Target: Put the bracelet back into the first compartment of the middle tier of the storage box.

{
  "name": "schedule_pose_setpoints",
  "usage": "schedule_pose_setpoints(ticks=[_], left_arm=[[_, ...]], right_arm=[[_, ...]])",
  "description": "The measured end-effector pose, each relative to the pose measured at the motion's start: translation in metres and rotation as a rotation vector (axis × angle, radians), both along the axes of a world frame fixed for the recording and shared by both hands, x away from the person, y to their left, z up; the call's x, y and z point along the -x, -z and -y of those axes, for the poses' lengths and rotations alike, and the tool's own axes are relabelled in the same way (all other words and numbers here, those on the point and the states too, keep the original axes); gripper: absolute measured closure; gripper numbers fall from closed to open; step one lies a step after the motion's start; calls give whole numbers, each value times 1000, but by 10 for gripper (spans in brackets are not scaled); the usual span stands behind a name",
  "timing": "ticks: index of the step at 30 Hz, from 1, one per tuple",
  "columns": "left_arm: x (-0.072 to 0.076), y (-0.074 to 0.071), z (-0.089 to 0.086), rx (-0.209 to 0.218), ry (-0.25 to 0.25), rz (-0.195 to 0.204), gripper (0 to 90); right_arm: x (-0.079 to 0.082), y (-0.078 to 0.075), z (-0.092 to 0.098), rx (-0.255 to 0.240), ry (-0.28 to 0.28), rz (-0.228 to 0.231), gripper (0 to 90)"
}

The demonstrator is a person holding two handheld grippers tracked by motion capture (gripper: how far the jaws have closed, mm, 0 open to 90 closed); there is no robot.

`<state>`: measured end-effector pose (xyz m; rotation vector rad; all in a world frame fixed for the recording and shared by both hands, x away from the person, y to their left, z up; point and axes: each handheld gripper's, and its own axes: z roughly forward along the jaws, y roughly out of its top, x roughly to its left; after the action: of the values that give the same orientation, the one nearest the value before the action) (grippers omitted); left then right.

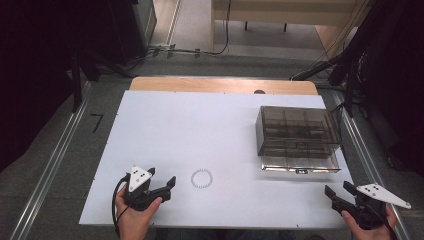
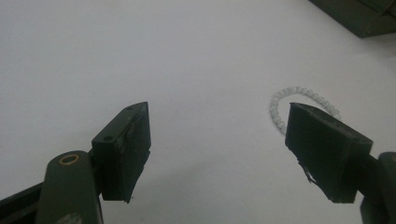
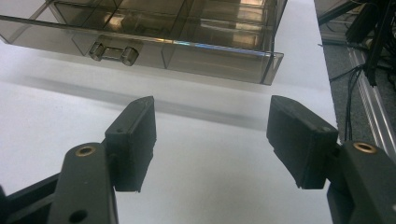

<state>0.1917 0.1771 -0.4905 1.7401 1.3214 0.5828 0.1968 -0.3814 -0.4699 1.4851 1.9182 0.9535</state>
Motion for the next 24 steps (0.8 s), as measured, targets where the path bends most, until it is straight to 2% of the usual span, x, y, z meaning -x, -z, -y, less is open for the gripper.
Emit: schedule_pose_setpoints(ticks=[16,24], left_arm=[[-3,1,5,-15,17,-13,248],[-6,3,15,-33,48,-23,272]], right_arm=[[0,0,-1,0,0,-1,317],[0,0,-1,1,-4,2,317]])
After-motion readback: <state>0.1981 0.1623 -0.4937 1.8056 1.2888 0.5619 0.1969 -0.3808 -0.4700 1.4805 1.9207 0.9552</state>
